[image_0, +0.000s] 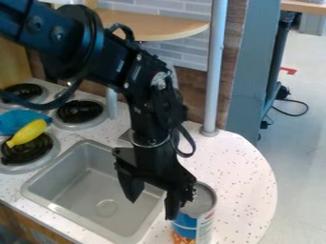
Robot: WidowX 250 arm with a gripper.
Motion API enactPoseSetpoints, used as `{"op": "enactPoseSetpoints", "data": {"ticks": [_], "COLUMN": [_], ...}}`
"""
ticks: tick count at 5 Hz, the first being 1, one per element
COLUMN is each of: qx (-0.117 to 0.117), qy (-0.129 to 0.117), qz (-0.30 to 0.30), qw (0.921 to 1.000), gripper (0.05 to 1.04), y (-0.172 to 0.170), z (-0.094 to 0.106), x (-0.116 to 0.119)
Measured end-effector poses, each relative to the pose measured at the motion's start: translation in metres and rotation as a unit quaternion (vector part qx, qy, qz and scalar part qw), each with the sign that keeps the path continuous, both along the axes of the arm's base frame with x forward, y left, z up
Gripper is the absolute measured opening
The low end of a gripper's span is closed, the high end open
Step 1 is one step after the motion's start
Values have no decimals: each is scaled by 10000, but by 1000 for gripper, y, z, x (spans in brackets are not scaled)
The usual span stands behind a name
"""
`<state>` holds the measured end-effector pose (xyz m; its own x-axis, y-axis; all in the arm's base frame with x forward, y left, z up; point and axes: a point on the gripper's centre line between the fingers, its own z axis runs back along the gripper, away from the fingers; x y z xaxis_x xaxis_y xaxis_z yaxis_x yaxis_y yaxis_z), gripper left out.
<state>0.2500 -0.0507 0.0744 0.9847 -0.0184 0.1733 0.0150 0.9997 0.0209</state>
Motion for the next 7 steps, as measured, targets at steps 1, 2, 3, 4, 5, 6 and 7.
{"op": "enactPoseSetpoints", "data": {"ticks": [1, 2, 3, 4, 5, 6, 7], "qx": [16, 21, 24, 132, 70, 143, 156], "qy": [91, 113, 105, 253, 210, 292, 274], "qz": [5, 5, -2, 11, 64, 55, 12], "qw": [10000, 9999, 9999, 9996, 9997, 9995, 9995], "gripper": [1004, 1004, 1004, 1004, 1004, 1004, 1004], "y": [0, 0, 1, 4, 3, -9, -13], "z": [-4, -5, -6, -35, -44, -64, -76], "x": [-2, -3, -3, -9, -9, -3, 1]}}
